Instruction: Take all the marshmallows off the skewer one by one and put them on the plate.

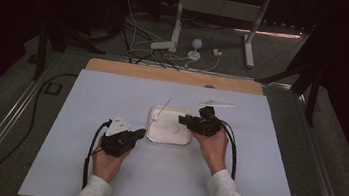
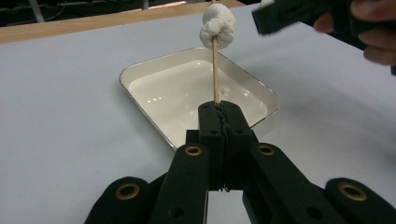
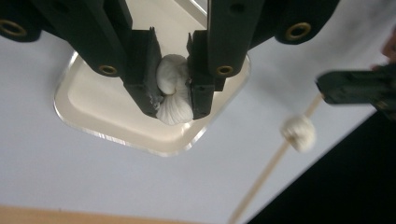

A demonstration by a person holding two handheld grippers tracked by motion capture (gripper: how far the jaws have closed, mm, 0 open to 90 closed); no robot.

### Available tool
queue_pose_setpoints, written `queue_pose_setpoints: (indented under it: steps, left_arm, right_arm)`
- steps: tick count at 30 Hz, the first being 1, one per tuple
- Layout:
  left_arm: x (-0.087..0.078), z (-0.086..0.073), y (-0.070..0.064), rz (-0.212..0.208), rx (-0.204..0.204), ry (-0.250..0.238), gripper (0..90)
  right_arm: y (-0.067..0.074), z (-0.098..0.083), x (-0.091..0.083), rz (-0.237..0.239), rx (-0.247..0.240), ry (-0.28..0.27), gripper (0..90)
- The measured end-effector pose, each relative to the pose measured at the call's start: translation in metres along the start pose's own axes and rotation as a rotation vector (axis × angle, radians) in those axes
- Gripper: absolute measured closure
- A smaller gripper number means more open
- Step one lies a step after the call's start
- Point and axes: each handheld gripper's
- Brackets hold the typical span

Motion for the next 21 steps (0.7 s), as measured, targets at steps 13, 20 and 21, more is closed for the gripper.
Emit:
queue_pose_setpoints:
  steps: [13,20,21]
  left_arm:
    - [0.002,-0.001,0.001,-0.001,-0.006,0.01,90.0]
    - [0.001,-0.001,0.002,-0.001,-0.01,0.01,90.0]
    - [0.001,-0.001,0.002,-0.001,-0.009,0.01,90.0]
  right_arm:
    - [-0.009,-0.028,0.023,-0.044,0.02,0.102,53.7]
    - [-0.006,-0.026,0.021,-0.073,0.007,0.089,25.3]
    - [-0.005,-0.026,0.021,-0.068,0.006,0.095,23.9]
Point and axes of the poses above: each handheld gripper's, and its own axes: x roughly forward along the jaws, z roughly out of its top, y roughly to its left, and after that the axes turned 12 degrees about z, right-handed
